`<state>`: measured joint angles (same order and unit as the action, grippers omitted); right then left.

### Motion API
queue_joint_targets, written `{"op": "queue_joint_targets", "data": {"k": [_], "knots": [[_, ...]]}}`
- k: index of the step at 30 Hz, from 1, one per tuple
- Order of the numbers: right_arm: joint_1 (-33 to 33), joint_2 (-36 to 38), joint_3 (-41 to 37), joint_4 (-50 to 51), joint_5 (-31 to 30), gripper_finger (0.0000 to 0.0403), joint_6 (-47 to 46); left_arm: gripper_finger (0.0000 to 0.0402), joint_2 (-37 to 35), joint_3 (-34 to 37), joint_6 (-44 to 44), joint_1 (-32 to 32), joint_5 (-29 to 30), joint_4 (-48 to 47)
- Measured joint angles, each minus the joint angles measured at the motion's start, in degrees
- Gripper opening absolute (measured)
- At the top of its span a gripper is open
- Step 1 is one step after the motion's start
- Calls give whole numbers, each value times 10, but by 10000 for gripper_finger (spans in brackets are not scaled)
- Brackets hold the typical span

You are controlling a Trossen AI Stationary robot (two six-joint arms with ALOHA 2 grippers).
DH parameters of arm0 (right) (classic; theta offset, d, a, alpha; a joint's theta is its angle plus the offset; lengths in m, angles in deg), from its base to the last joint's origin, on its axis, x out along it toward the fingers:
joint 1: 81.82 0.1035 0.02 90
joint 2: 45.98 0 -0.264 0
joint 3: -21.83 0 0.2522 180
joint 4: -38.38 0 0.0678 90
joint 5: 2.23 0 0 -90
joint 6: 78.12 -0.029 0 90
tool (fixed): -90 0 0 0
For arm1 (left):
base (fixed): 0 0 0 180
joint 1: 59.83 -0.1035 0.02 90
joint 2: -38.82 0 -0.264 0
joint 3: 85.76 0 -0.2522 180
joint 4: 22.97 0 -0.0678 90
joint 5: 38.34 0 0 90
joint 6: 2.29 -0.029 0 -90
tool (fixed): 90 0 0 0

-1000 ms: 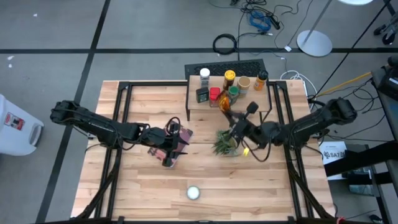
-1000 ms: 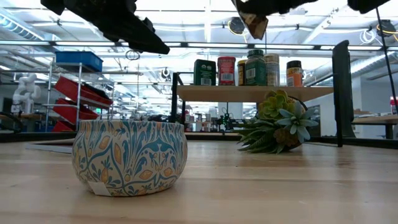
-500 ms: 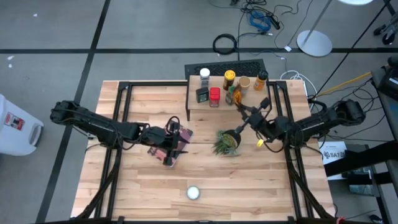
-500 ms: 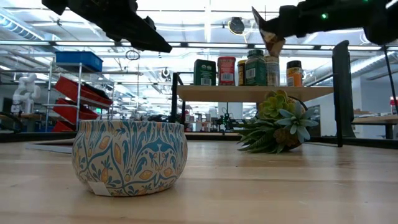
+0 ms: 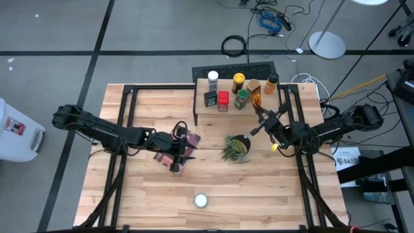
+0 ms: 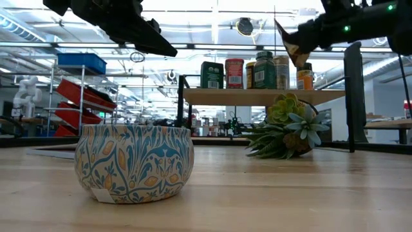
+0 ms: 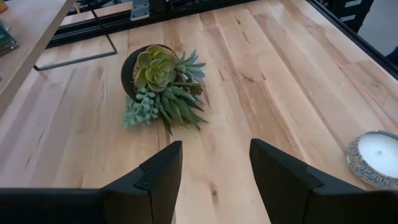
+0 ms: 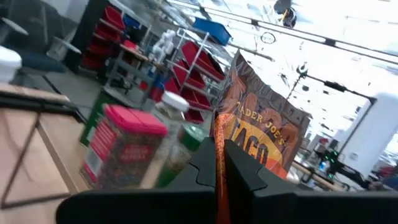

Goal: Shelf spices
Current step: Put the orange seasoning bag on the shelf

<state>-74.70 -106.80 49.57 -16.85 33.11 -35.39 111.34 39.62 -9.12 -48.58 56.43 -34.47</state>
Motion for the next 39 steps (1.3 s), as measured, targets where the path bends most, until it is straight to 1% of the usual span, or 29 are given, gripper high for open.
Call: {"op": "queue_joint_targets", "data": {"k": [4, 8, 13, 23, 26, 30, 33, 39], "knots": [[-5, 15, -25, -8, -8, 0, -14, 198, 0, 0, 0, 0, 0, 0], [-25, 18, -42, -16, -6, 0, -41, 198, 0, 0, -4, 0, 0, 1], [-61, 14, -49, -7, 26, 0, -72, 198, 2, 0, -11, -1, 0, 2], [-118, 14, -49, 8, 50, 0, -94, 198, 2, 0, -11, 0, 0, -1], [-140, 8, -49, 18, 82, 0, -116, 198, 2, 0, -11, 0, 0, -2], [-165, -7, -49, 27, 90, 0, -147, 198, 2, 0, -11, 0, 0, -2], [-178, -21, -48, 29, 113, 0, -163, 198, 2, 0, -11, 0, 0, -2], [-191, -46, -48, 27, 117, 0, -182, 198, 2, 0, -11, 0, 0, -16]]}}
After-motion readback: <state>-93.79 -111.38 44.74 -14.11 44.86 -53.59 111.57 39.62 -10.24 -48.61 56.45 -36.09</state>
